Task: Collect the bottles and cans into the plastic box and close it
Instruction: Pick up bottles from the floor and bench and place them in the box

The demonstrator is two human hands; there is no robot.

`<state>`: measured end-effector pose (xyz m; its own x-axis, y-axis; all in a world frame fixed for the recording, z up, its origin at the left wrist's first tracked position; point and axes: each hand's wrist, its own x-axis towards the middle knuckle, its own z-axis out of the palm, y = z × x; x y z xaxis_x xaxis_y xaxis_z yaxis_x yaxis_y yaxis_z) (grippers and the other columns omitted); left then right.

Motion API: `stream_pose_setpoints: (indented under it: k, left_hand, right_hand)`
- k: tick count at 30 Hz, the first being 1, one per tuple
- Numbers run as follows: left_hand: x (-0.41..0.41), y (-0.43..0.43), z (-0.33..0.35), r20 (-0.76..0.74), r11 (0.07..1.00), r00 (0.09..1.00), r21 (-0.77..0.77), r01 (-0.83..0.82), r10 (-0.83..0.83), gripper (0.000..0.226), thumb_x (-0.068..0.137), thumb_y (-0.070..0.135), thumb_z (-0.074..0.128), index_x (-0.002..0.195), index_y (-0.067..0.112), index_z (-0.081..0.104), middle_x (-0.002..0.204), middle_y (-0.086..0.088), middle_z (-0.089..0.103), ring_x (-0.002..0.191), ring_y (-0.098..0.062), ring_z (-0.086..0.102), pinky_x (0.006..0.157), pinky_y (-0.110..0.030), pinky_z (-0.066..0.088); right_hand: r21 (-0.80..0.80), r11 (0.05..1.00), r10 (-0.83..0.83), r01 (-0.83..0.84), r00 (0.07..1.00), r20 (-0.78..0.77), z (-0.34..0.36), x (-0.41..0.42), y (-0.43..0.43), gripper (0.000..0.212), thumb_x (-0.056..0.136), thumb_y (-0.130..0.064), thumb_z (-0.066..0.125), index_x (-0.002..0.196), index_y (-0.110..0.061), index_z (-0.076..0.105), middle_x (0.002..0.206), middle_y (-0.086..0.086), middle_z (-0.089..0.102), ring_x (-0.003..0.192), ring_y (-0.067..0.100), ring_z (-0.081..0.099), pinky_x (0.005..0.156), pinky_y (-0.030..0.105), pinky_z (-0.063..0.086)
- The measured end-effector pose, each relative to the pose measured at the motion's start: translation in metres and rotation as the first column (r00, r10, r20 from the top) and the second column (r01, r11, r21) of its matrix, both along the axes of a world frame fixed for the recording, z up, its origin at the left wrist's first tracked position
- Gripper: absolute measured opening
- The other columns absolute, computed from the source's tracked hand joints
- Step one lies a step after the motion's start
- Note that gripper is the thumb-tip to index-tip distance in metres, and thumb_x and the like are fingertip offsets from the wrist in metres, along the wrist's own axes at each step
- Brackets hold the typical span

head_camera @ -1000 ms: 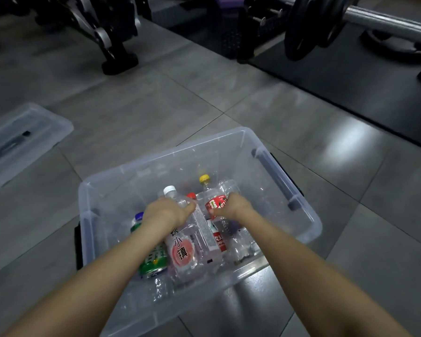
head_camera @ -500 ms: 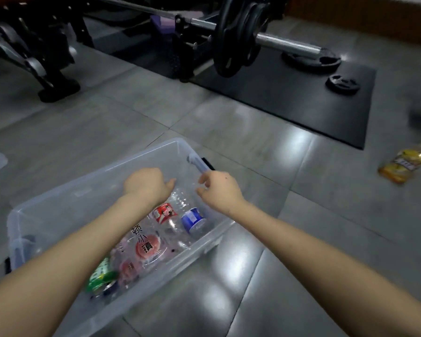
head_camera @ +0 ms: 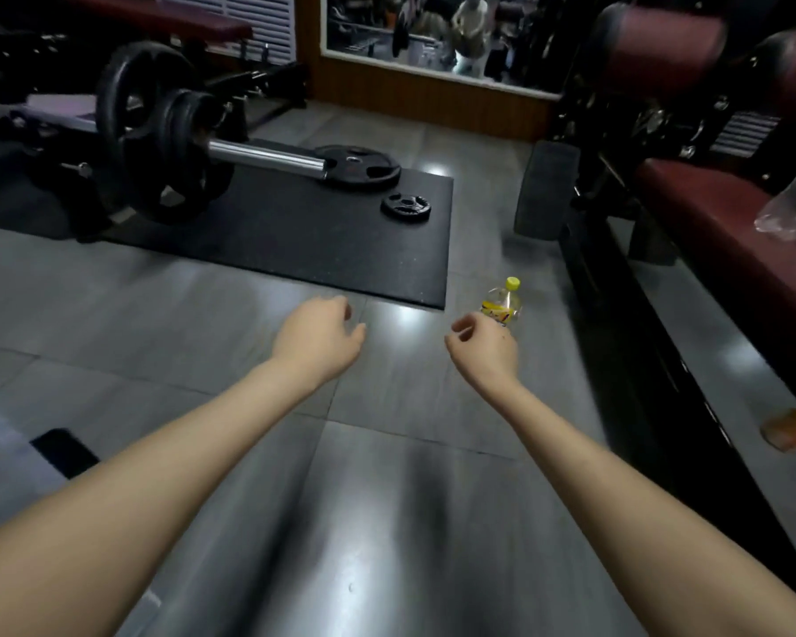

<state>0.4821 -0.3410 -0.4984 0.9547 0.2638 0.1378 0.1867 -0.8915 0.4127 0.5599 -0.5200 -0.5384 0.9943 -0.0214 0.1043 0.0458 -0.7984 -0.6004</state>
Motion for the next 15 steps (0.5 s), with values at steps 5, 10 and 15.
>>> stream_pose_setpoints:
  k: [5,10,15]
  left_hand:
    - [0.07,-0.051,0.01,-0.027,0.998,0.999,-0.055,0.035,-0.037,0.035,0.089,0.031,0.051,0.114,0.006,0.057,0.116,-0.017,0.061,0.11,-0.033,0.055,0.081,-0.032,0.043]
    - [0.116,-0.079,-0.001,-0.006,0.98,1.0,-0.2,0.01,-0.011,0.032,0.087,0.028,0.054,0.11,0.005,0.06,0.112,-0.016,0.064,0.107,-0.031,0.057,0.081,-0.031,0.043]
    - [0.159,-0.093,-0.049,-0.075,0.956,0.996,-0.291,0.028,-0.052,0.035,0.084,0.03,0.061,0.11,0.007,0.061,0.113,-0.014,0.064,0.105,-0.029,0.06,0.085,-0.03,0.045]
  right_hand:
    - [0.011,0.993,-0.113,0.115,0.989,-0.095,-0.025,0.048,-0.061,0.022,0.082,-0.02,0.058,0.103,-0.014,0.064,0.11,0.012,0.068,0.106,0.033,0.06,0.081,0.032,0.046]
    - [0.067,0.984,-0.152,0.167,0.97,-0.188,-0.041,0.074,-0.094,0.021,0.082,-0.021,0.062,0.102,-0.013,0.063,0.107,0.008,0.068,0.102,0.03,0.061,0.082,0.033,0.047]
    - [0.132,0.95,-0.237,0.283,0.928,-0.287,-0.067,0.107,-0.116,0.027,0.082,-0.023,0.066,0.106,-0.012,0.062,0.108,0.009,0.068,0.101,0.031,0.062,0.082,0.034,0.047]
